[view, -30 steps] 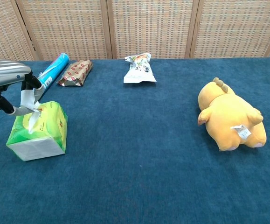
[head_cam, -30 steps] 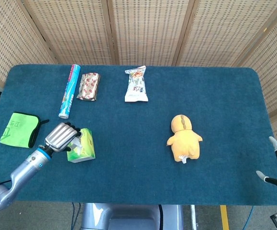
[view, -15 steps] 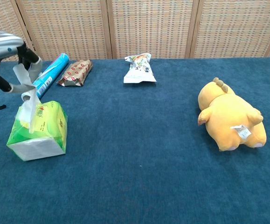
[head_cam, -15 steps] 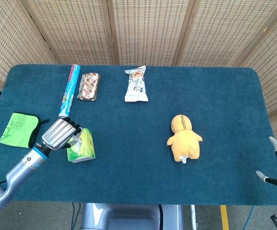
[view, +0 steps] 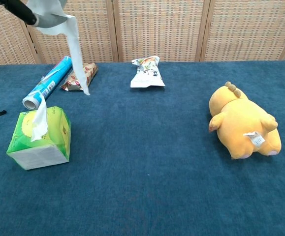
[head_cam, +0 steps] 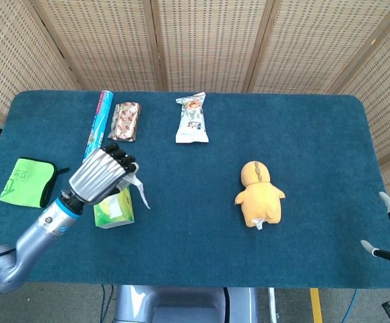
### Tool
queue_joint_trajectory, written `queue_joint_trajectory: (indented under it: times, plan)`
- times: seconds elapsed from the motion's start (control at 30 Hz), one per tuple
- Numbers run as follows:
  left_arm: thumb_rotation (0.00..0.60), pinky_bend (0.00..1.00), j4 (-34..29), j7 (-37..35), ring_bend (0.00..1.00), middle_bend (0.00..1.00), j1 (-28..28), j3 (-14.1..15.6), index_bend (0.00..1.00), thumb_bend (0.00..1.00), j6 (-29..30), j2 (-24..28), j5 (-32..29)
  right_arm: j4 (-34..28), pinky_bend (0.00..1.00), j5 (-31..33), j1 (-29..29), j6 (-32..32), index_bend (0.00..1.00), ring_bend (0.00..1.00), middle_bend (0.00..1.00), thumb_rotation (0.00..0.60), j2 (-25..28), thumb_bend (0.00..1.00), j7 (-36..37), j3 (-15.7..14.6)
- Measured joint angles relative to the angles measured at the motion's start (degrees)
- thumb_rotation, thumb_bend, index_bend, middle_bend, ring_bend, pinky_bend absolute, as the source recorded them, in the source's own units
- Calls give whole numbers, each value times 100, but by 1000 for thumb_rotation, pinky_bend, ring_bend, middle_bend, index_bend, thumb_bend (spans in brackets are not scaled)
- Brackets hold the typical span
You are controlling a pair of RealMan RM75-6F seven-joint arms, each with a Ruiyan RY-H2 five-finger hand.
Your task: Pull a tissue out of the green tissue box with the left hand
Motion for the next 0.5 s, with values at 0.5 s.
queue_joint_trajectory:
  times: [0.5]
  plan:
    - [600,467,1582,420,583,591,-662,373,813,619,-566,-2412,-137,93,0,67,26,-99,0,0,0,600,28,0,238,20]
